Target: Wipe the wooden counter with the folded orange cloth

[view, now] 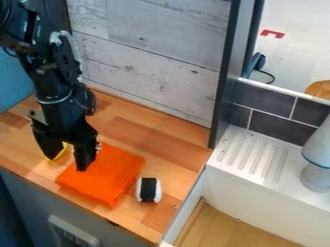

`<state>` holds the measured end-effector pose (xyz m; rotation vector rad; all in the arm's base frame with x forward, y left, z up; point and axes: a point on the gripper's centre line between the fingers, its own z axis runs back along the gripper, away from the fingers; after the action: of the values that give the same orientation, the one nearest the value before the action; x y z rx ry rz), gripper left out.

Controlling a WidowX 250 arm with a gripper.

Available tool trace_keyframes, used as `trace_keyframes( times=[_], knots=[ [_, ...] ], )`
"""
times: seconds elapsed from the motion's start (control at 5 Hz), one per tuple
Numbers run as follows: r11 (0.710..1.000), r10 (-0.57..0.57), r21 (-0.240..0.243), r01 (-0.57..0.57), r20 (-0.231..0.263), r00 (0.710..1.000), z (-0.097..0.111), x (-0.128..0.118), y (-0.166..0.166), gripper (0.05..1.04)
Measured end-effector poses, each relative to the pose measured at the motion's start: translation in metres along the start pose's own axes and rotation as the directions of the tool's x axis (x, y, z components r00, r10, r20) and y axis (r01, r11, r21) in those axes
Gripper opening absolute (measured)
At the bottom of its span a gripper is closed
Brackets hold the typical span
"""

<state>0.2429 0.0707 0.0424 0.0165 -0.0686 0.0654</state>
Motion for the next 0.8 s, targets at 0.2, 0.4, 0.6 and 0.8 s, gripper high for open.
trace_keyframes(
  times=[0.2,0.4,0.6,0.8],
  knots=[
    [1.0,-0.001,-0.004,0.001,-0.024,1.0,-0.006,-0.003,-0.001,1.0],
    [1.0,-0.005,-0.005,0.005,-0.021,1.0,-0.007,-0.003,-0.001,1.0],
    [1.0,0.011,-0.001,-0.011,-0.048,0.999,-0.016,-0.005,0.0,1.0],
    [1.0,0.008,-0.009,-0.008,-0.022,1.0,-0.02,0.003,0.001,1.001]
  ],
)
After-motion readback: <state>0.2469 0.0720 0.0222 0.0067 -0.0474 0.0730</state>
